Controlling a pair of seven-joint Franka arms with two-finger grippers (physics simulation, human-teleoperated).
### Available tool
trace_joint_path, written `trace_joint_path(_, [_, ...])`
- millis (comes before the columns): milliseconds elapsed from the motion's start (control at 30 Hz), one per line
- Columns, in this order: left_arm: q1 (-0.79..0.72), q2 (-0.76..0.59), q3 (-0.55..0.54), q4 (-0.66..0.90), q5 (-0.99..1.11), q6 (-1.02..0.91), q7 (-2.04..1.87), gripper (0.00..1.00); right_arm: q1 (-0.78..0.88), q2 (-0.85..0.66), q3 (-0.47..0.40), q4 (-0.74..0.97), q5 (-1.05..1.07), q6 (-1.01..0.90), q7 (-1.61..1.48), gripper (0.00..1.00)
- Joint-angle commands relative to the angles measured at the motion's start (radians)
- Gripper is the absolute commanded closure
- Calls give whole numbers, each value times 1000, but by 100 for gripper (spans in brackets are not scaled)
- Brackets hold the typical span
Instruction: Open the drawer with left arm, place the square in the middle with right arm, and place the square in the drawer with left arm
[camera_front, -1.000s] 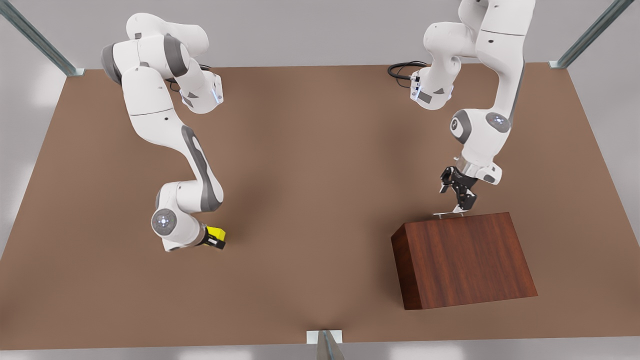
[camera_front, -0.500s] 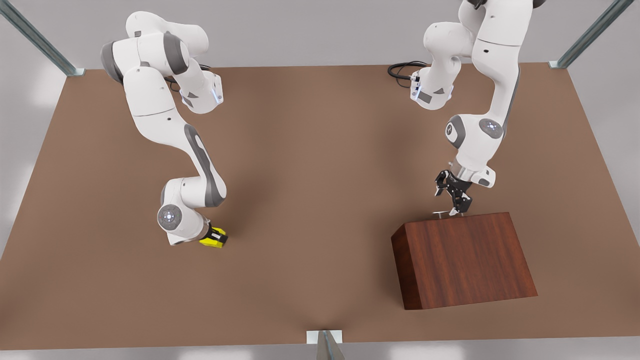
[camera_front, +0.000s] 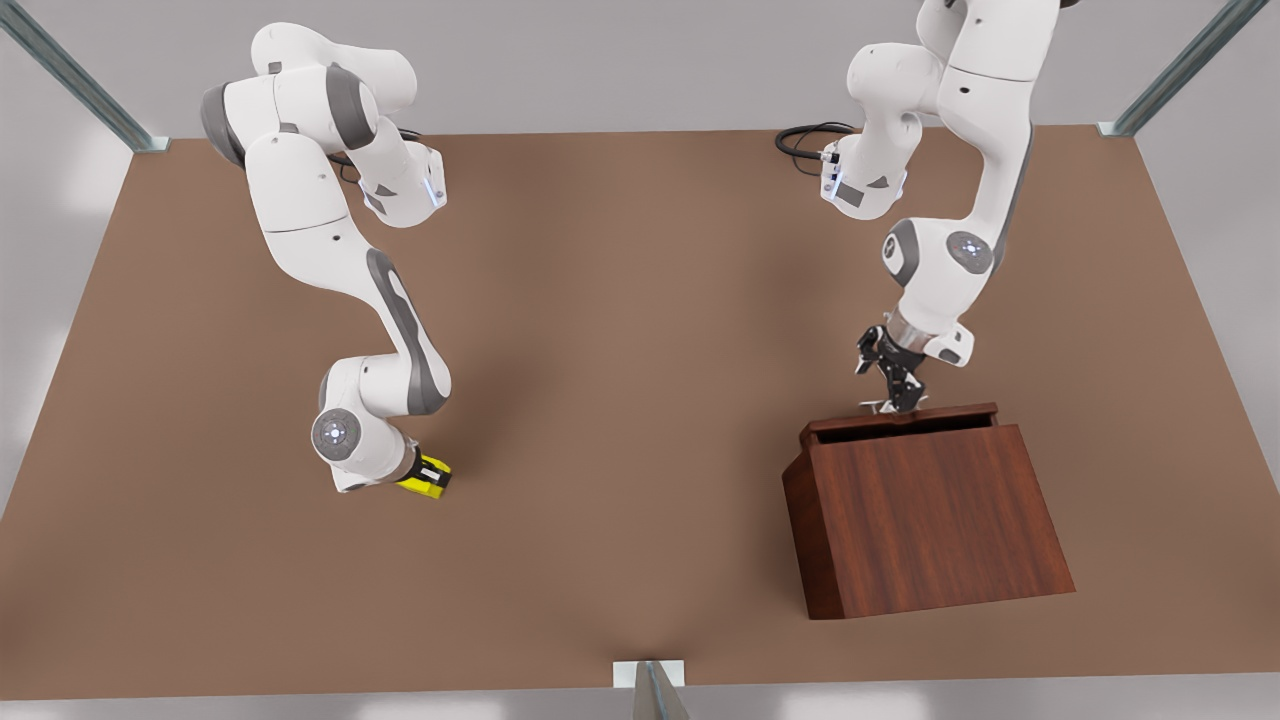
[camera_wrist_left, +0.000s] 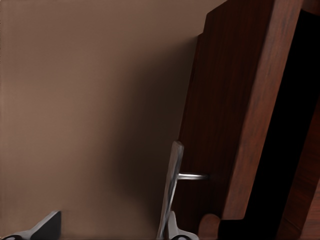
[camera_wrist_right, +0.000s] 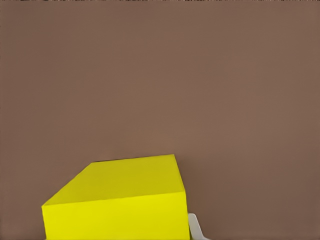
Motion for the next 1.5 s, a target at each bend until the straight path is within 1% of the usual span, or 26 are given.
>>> trace_joint_path(0, [0, -2, 1, -2, 0, -17, 12, 0, 0, -1, 0, 1, -1, -1, -4, 23])
trace_joint_path(200, [0, -47, 2, -16, 2, -58, 21, 0, 0, -5, 2, 7, -1, -7, -5, 24])
trace_joint_path(333, [0, -81, 4, -40, 0, -89, 55, 0, 1, -36, 32, 7, -8, -7, -4, 25])
trace_joint_path(433, [0, -105, 4, -77, 0, -91, 55, 0, 9, -44, 74, 25, 0, -7, 44, 25])
trace_joint_path(467, [0, -111, 6, -85, 0, -91, 55, 0, 11, -44, 104, 36, -4, -5, 52, 25])
trace_joint_path(500, [0, -117, 6, -91, 0, -91, 55, 0, 23, -44, 133, 55, -38, -2, 46, 25])
trace_joint_path(533, [0, -120, 6, -99, 0, -91, 56, 0, 29, -28, 167, 73, -147, 8, 50, 25])
trace_joint_path(600, [0, -142, 6, -119, 0, -91, 58, 0, 41, -28, 221, 99, -187, 7, 38, 25])
trace_joint_path(633, [0, -151, 6, -125, 0, -100, 58, 0, 132, -27, 215, 131, -196, -2, 39, 25])
trace_joint_path(667, [0, -163, 6, -128, 0, -109, 58, 0, 173, -13, 212, 167, -222, -5, 38, 25])
trace_joint_path(700, [0, -179, 6, -128, 0, -131, 58, 0, 199, -4, 218, 176, -314, 1, 12, 25])
trace_joint_path(800, [0, -216, 7, -163, 0, -141, 58, 0, 271, 27, 271, 289, -363, -48, -34, 24])
trace_joint_path(900, [0, -220, 7, -171, 0, -141, 58, 0, 293, 28, 325, 300, -383, -48, -177, 24])
trace_joint_path(933, [0, -220, 7, -171, 0, -141, 58, 0, 302, 28, 330, 299, -478, -61, -204, 24])
trace_joint_path(1000, [0, -242, 7, -203, 0, -141, 58, 0, 330, 48, 336, 305, -485, -67, -342, 24])
trace_joint_path(1033, [0, -252, 7, -211, 0, -141, 58, 0, 333, 91, 365, 335, -483, -64, -343, 24])
trace_joint_path(1100, [0, -280, 7, -226, 0, -154, 58, 0, 342, 97, 364, 329, -486, -59, -346, 24])
trace_joint_path(1133, [0, -314, 7, -226, 0, -195, 58, 0, 342, 90, 364, 320, -488, -68, -434, 22])
trace_joint_path(1200, [0, -397, 7, -224, 0, -292, 58, 0, 345, 84, 362, 302, -486, -104, -451, 22])
trace_joint_path(1233, [0, -447, 7, -220, 25, -354, 58, 0, 367, 87, 359, 299, -485, -104, -441, 15])
trace_joint_path(1267, [0, -464, 9, -212, 74, -374, 56, 0, 370, 87, 359, 299, -486, -104, -447, 0])
trace_joint_path(1300, [0, -464, 7, -195, 146, -381, 58, 0, 377, 85, 359, 288, -486, -104, -445, 0])
trace_joint_path(1333, [-3, -424, 7, -136, 230, -384, 62, 0, 380, 87, 359, 279, -486, -104, -442, 0])
trace_joint_path(1400, [0, -283, 13, 58, 296, -460, 192, 0, 385, 85, 362, 283, -485, -104, -442, 0])
trace_joint_path(1433, [-3, -237, 18, 133, 296, -488, 255, 0, 383, 42, 364, 279, -486, -108, -441, 0])
trace_joint_path(1467, [-3, -205, 18, 185, 296, -494, 340, 0, 373, -42, 357, 282, -485, -222, -448, 0])
